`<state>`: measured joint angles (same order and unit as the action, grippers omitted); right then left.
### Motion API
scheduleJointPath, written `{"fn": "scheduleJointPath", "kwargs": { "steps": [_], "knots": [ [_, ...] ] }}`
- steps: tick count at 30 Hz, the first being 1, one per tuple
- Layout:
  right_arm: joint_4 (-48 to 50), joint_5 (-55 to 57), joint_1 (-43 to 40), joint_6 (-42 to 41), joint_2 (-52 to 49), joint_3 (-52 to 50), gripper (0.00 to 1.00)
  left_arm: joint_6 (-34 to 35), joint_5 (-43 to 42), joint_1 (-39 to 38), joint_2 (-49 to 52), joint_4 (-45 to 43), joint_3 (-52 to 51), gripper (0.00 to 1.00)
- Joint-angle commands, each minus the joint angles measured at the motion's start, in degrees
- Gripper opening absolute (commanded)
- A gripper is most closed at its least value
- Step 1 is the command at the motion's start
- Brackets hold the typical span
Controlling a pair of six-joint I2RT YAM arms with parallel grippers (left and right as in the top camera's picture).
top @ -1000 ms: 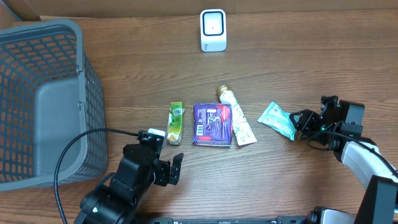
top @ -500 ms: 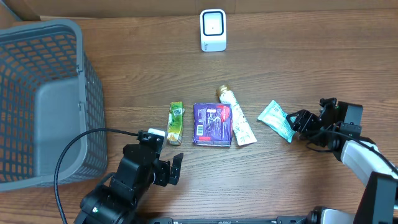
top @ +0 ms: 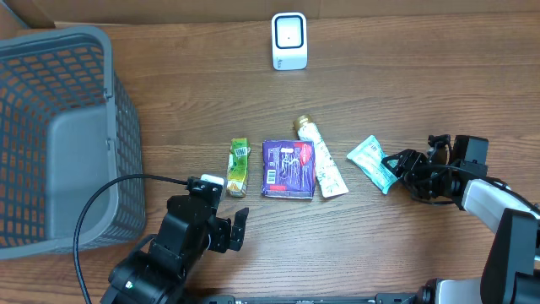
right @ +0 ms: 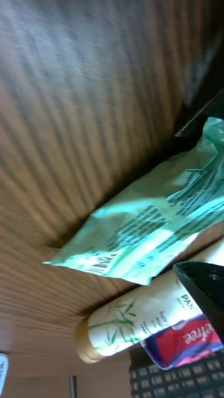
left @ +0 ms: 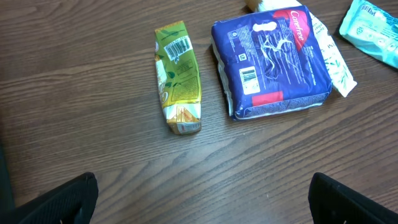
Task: Scan the item barcode
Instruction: 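Close the right gripper on the mint-green packet's end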
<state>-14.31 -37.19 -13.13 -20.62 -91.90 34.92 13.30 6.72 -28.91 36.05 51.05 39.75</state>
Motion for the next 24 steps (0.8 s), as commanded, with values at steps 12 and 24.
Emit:
{"fn": "scheduleJointPath", "kwargs": {
  "steps": [12, 24],
  "knots": [
    [9.88, 9.01, 0.2, -1.86, -3.43, -2.97, 0.23, -0.9, 0.76, -0.46, -0.17, -0.07, -0.22, 0.99],
    [-11.26, 0.07, 0.37, 14.64, -3.37, 14.49, 0.04, -0.9, 0.76, -0.46, -0.17, -0.07, -0.22, 1.0]
  ]
}}
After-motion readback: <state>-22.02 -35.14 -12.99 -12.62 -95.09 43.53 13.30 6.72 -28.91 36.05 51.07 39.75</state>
